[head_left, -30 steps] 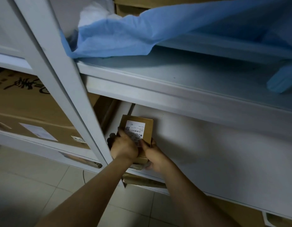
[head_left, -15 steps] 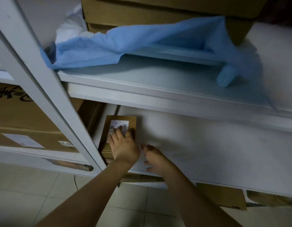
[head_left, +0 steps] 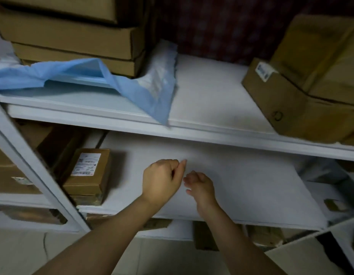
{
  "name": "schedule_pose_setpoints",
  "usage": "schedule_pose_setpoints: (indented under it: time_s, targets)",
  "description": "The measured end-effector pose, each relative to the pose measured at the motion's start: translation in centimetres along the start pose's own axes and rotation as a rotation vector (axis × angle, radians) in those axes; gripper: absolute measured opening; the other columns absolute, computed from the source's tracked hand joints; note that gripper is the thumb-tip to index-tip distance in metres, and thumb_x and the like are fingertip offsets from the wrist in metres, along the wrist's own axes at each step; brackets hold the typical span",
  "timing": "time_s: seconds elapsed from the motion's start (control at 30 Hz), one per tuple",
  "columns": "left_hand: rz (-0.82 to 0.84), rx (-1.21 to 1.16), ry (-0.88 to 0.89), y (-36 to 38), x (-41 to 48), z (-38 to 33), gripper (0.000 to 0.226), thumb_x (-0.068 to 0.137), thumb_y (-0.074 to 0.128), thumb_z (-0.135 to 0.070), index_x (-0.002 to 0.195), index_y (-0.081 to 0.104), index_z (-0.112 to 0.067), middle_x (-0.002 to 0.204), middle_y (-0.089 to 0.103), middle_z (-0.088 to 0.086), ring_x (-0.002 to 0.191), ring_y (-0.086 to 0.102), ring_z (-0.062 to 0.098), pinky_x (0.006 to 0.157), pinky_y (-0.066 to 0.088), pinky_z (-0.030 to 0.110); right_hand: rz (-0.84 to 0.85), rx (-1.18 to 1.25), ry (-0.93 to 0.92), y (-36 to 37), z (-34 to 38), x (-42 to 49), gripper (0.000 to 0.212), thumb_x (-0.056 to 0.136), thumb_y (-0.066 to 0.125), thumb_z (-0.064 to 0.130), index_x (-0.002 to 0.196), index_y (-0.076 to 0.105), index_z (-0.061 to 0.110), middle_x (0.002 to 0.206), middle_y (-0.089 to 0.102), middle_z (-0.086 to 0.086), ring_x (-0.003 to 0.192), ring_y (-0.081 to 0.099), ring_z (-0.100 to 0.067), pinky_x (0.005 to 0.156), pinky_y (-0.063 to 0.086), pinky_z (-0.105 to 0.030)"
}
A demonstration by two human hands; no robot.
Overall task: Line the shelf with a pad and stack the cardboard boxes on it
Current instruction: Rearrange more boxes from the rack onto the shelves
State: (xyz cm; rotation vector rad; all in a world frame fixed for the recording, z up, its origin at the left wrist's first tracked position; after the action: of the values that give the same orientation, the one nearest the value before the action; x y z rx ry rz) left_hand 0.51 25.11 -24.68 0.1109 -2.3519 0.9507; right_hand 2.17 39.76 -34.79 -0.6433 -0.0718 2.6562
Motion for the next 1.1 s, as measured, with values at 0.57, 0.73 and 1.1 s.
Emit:
schedule_pose_setpoints:
  time_s: [0.57,0.73,1.1]
  targets:
    - [-0.275,-0.553,0.017,-1.2,9.2,-27.5,0.051,0.095,0.045,-0.048,0.136,0.045,-0.019,0.134,0.043,0.005,0.127,0.038,0.019,0.108,0.031,0.033,-0.452,0.281,-0.730,-28.9,19.0,-11.8,0.010,0.099,0.051,0.018,0.104,0.058,0.022,0.089,0.064,0.002,0.069,0.059,-0.013,0.062,0.051,-0.028]
    - [0.010,-0.827,-0.345,-0.6,15.5,-27.7,0.061,0.095,0.047,-0.057,0.147,0.035,-0.028,0.148,0.039,0.002,0.136,0.038,0.022,0.107,0.034,0.037,-0.595,0.155,-0.852,-30.6,24.9,-12.9,0.027,0.094,0.054,0.022,0.117,0.050,0.035,0.117,0.062,0.010,0.083,0.067,-0.020,0.079,0.057,-0.043]
    - [0.390,-1.151,-0.655,2.0,18.0,-27.2,0.074,0.070,0.064,-0.073,0.128,0.061,-0.028,0.106,0.075,0.010,0.091,0.074,0.032,0.074,0.060,0.052,-0.422,-0.006,-0.808,-27.4,28.6,-12.7,0.033,0.097,0.047,0.043,0.124,0.062,0.033,0.114,0.057,0.014,0.107,0.060,-0.014,0.094,0.054,-0.044]
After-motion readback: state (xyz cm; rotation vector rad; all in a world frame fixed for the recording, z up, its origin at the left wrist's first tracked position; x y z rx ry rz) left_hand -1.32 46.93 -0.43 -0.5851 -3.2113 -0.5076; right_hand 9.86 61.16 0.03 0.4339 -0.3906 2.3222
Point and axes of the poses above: each hand's wrist, its own x-axis towards the middle knuckle, its own y-axis out of the palm, z = x × y, the point moved 8 cm from there along x, towards the middle knuckle
